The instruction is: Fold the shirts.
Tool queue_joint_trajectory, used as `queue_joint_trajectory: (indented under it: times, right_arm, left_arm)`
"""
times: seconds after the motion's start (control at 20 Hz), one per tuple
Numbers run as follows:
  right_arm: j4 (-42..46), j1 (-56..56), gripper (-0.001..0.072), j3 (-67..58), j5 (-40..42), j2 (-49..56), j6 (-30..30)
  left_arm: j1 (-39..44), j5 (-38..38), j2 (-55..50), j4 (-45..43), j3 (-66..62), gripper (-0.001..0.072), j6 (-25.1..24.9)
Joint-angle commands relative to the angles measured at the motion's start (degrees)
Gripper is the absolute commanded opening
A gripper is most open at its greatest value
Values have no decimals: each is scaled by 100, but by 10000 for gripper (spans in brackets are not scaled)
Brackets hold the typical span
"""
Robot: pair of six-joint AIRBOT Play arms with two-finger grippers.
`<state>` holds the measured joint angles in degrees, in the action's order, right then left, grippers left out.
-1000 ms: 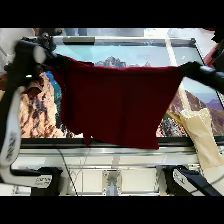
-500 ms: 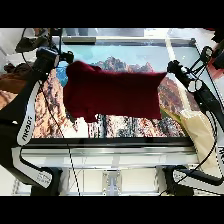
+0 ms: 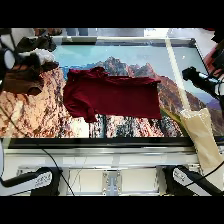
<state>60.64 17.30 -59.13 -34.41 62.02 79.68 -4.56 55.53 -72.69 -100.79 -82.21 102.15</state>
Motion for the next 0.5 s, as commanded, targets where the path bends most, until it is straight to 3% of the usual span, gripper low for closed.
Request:
queue_joint_trajectory:
  times: [0.0,0.15,0.35,0.45]
  right_arm:
    - [240,501,490,566,-1021,-660,7]
    - [44,566,502,1102,-1152,-1036,4]
    - [-31,560,502,1285,-1403,-1209,7]
    - [-232,557,502,1296,-1416,-1228,2]
  left_arm:
    - [-734,-173,1029,2103,2131,695,-125]
    - [-828,-813,927,3674,3414,695,-723]
    - [-824,-1355,260,5237,3821,688,-1222]
    - [-822,-1443,-127,6159,3788,519,-1856]
